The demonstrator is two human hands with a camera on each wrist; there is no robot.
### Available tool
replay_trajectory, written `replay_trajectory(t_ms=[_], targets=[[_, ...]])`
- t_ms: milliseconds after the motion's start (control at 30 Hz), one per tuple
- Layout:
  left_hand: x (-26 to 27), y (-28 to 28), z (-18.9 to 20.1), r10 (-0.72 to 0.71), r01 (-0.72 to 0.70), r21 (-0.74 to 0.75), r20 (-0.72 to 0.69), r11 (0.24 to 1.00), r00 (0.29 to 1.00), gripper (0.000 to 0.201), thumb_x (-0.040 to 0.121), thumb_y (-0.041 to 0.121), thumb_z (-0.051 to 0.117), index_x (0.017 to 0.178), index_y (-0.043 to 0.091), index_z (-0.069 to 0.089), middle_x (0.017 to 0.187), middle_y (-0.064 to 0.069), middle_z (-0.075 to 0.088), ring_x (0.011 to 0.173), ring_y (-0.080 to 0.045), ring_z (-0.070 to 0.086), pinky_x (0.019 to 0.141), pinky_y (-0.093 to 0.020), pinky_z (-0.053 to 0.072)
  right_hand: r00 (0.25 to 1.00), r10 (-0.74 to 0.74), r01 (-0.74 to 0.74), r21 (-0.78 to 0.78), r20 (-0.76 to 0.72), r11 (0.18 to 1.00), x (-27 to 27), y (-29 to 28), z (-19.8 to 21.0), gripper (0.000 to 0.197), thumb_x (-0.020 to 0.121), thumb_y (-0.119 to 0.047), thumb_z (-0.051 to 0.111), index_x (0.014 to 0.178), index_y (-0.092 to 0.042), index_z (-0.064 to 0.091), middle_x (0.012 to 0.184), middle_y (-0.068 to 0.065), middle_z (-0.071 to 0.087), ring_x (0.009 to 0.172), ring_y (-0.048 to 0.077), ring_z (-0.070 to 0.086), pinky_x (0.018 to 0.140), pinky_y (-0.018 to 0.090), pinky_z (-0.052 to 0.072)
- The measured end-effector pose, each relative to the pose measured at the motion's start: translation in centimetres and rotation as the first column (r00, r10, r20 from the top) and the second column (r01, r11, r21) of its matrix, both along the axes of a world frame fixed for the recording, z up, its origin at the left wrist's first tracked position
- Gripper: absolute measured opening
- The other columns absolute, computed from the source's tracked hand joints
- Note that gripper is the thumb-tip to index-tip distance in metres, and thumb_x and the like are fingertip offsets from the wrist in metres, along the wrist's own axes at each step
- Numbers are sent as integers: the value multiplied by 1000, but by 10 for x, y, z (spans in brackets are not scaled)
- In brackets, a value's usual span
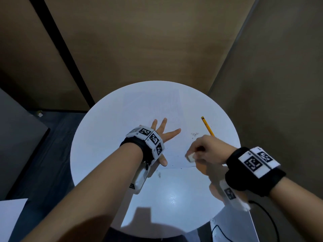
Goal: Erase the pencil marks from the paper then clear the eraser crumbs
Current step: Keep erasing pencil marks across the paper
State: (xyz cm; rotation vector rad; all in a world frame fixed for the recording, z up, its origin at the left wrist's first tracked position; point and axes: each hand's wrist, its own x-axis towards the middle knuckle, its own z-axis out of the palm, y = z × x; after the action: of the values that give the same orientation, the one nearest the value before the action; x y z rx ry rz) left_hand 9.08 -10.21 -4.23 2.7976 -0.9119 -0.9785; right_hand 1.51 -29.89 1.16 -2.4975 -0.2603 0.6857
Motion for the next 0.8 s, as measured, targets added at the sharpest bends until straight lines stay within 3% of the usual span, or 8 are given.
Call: replay_trajectory(t_ms=[100,167,200,267,367,500,667,800], targets=[[-3,0,2,15,-15,-16,-2,1000,1000,115,63,64,74,140,58,-11,153,0,-32,140,-37,-24,101,-74,4,901,-426,424,380,-85,822,0,-12,-3,9,86,-3,63,89,-11,66,70,1,61,54,11,60,73,32,56],[-5,-5,6,51,-50,-49,8,998,999,92,77,67,58,144,53,-2,155,-1,-26,142,-38,-19,104,-71,6,826,-525,552,483,-205,680,-3,-12,-4,7,87,0,61,92,-4,63,72,9,58,52,18,59,72,37,57],[-4,-8,9,76,-76,-71,0,995,997,84,81,65,54,146,49,4,157,-3,-22,142,-41,-16,105,-69,8,827,-523,552,472,-206,688,-3,-10,-5,4,86,0,62,89,-3,64,71,9,60,53,18,60,71,35,57],[-3,-13,14,107,-108,-90,-21,990,994,80,82,61,57,147,43,15,158,-7,-16,141,-46,-11,105,-68,13,886,-455,458,334,-93,824,-2,-7,-9,2,83,-8,68,84,-8,69,70,4,66,61,14,61,71,26,53],[-7,-18,14,85,-85,-10,10,996,996,92,74,66,63,146,48,8,157,-6,-19,141,-46,-13,101,-73,14,949,-312,301,160,46,940,2,2,-16,9,82,-21,70,87,-14,72,71,-9,63,74,8,59,76,23,47],[-12,-23,12,75,-76,76,23,994,997,97,71,72,61,140,60,-7,154,-6,-29,139,-45,-20,99,-78,7,965,-244,236,91,91,968,2,10,-16,11,86,-21,65,86,-12,71,84,-3,68,85,13,60,76,23,45],[-11,-25,14,88,-87,99,0,991,996,99,70,72,61,139,60,-9,153,-7,-32,138,-46,-23,97,-79,6,999,-53,52,-41,-11,998,-4,5,-5,7,85,-21,66,79,-16,68,91,-1,70,85,11,61,71,18,46],[-14,-25,16,93,-92,86,-7,992,996,99,69,72,61,140,59,-8,153,-7,-32,138,-46,-23,97,-78,6,992,-111,110,16,62,994,1,12,-7,9,85,-16,65,86,-11,72,91,0,70,84,9,58,70,15,43]])
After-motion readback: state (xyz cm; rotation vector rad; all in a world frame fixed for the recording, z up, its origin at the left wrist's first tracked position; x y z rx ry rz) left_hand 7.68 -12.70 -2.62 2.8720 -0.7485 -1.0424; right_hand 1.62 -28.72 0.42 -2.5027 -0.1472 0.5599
